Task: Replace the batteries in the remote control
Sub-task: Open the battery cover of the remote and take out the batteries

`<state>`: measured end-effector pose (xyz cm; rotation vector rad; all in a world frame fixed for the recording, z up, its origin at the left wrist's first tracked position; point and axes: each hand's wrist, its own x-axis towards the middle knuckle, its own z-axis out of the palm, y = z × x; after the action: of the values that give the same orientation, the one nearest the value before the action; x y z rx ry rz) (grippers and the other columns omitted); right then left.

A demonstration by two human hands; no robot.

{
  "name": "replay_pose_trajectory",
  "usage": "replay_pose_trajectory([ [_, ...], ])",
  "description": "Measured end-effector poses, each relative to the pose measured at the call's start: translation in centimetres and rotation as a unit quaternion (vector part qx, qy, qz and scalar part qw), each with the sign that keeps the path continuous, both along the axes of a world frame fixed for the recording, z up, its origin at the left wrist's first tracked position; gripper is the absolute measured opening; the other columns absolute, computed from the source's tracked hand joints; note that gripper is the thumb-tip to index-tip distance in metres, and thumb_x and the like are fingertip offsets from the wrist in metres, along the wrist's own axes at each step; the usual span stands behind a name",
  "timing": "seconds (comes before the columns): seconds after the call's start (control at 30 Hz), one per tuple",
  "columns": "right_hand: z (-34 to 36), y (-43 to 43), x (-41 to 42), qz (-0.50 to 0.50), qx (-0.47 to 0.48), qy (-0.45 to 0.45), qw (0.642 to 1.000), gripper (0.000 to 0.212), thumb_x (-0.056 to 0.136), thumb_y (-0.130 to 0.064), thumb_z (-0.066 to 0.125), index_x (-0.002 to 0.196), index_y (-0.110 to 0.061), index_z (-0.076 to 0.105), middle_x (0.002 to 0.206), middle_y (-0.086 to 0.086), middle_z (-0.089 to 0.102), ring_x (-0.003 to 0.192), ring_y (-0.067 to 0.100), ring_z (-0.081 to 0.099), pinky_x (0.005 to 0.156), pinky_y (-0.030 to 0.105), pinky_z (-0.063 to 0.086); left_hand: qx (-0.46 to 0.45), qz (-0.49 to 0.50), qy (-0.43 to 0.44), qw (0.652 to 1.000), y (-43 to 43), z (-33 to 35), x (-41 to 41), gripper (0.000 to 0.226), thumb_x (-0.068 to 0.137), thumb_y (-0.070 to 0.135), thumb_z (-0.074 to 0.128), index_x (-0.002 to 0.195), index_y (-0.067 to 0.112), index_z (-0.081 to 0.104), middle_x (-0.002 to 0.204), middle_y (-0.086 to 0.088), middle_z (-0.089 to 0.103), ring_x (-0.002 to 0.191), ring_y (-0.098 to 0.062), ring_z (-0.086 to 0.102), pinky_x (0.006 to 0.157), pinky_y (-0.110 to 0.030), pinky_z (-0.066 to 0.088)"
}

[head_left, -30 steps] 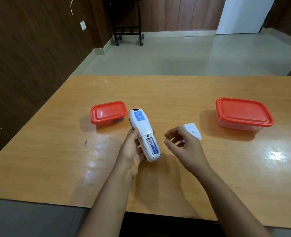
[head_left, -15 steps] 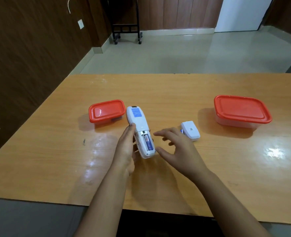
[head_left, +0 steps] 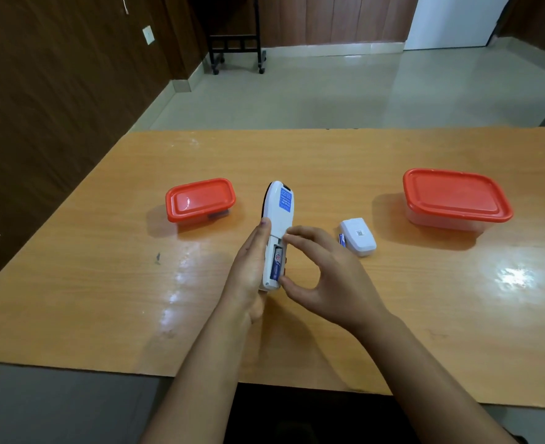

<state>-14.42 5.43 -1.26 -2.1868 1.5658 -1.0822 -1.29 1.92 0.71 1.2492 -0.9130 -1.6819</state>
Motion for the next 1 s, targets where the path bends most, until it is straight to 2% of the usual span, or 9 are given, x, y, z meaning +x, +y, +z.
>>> replay_pose_trajectory([
  [0.17,0.1,0.2,-0.3,-0.023,-0.012,0.072,0.997,0.055,0.074,-0.043,0.070,0.122,-0.018,0.063,0.126,-0.003,0.061,0.104,0.012,0.063,0.068,0.030,0.055,-0.004,-0.012,-0.013,1.000,0.3,0.1,-0.1,0.039,0.095,0.048,0.041,0.122,0.027,0.059,0.078,0.008,0.066,0.053,0.003,0.060,0.054,-0.018,0.045],
  [0.5,0.5,0.5,-0.2,-0.050,-0.026,0.107,0.993,0.047,0.068,-0.045,0.070,0.107,-0.020,0.070,0.116,-0.004,0.066,0.081,0.012,0.067,0.052,0.027,0.049,0.019,-0.022,-0.035,0.999,0.4,0.5,-0.4,0.046,0.093,0.050,0.043,0.129,0.025,0.056,0.082,0.004,0.064,0.069,-0.007,0.059,0.057,-0.023,0.045],
  [0.67,0.5,0.4,-0.4,-0.056,-0.022,0.118,0.991,0.048,0.067,-0.051,0.068,0.105,-0.022,0.072,0.111,-0.007,0.068,0.081,0.012,0.068,0.051,0.027,0.049,0.026,-0.024,-0.046,0.998,0.5,0.4,-0.5,0.043,0.092,0.051,0.044,0.124,0.026,0.059,0.076,0.001,0.062,0.065,-0.010,0.054,0.055,-0.025,0.038],
  [0.83,0.4,0.5,-0.3,-0.060,-0.011,0.099,0.993,0.046,0.064,-0.050,0.073,0.100,-0.022,0.073,0.102,-0.007,0.069,0.085,0.012,0.067,0.056,0.026,0.046,0.030,-0.032,-0.051,0.998,0.5,0.0,-0.4,0.039,0.093,0.050,0.045,0.120,0.027,0.060,0.073,0.002,0.060,0.063,-0.009,0.054,0.042,-0.016,0.037],
  [0.93,0.3,0.5,0.1,-0.067,-0.001,0.089,0.994,0.045,0.064,-0.045,0.074,0.100,-0.019,0.072,0.104,-0.005,0.069,0.090,0.014,0.067,0.060,0.028,0.050,0.031,-0.025,-0.041,0.998,0.3,-0.4,-0.4,0.039,0.092,0.049,0.047,0.119,0.024,0.061,0.074,0.000,0.060,0.065,-0.011,0.053,0.052,-0.023,0.037],
  [1.0,0.4,0.5,0.2,-0.065,0.007,0.090,0.994,0.046,0.064,-0.046,0.073,0.101,-0.018,0.072,0.104,-0.006,0.068,0.090,0.014,0.066,0.061,0.029,0.051,0.034,-0.029,-0.043,0.998,0.2,-0.6,-0.3,0.042,0.092,0.050,0.046,0.120,0.023,0.061,0.076,0.000,0.061,0.066,-0.011,0.055,0.050,-0.021,0.041],
])
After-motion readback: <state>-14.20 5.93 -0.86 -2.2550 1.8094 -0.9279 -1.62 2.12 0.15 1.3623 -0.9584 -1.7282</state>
